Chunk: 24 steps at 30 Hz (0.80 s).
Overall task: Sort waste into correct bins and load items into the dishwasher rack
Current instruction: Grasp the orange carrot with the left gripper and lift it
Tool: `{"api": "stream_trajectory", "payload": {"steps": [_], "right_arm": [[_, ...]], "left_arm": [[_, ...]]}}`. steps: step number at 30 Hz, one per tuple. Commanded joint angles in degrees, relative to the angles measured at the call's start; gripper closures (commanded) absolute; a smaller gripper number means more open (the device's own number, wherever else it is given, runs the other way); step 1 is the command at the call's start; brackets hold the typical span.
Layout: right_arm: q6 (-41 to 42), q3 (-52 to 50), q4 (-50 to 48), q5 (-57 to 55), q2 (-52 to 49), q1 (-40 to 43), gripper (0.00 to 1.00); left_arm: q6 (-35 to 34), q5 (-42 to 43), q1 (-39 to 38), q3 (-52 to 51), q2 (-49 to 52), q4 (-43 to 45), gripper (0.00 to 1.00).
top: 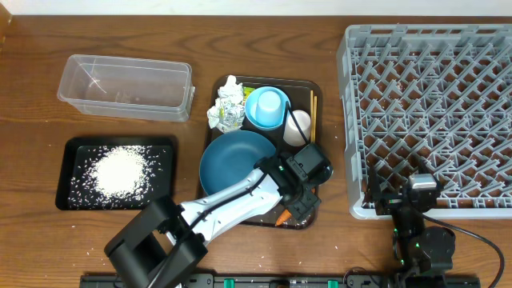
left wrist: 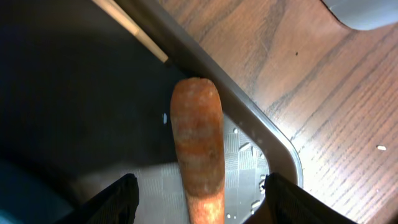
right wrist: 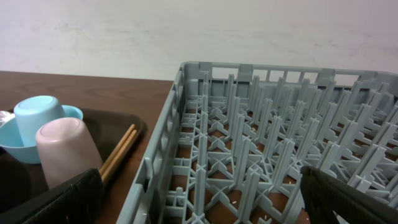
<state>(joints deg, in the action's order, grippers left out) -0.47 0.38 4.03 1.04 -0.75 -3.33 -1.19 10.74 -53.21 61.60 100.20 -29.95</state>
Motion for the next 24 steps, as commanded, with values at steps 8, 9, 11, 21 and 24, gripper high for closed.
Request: {"api": "stream_trajectory", "payload": {"steps": [8, 9, 11, 21, 24], "right_arm": [[-0.5, -0.1, 0.2, -0.4, 0.0, -0.1, 0.01], [-0.5, -0.1, 0.2, -0.4, 0.0, -0.1, 0.01], [-0.5, -0.1, 0.2, -0.4, 0.0, -0.1, 0.01], [-0.4, -0.1, 0.2, -0.4, 0.0, -0.1, 0.01], [-0.5, -0.1, 0.2, -0.4, 0.0, -0.1, 0.01]], "left_arm": [[1.0, 0.2, 0.0, 1.1, 4.5, 1.2, 0.33], [1.0, 0.2, 0.0, 1.1, 4.8, 1.4, 0.34], [1.0, 0.2, 0.0, 1.1, 5.4, 1.8, 0.33], [1.0, 0.2, 0.0, 1.2, 7.3, 2.4, 0.51], [0.9, 0.2, 0.0, 1.2, 7.2, 2.7, 0.59]]}}
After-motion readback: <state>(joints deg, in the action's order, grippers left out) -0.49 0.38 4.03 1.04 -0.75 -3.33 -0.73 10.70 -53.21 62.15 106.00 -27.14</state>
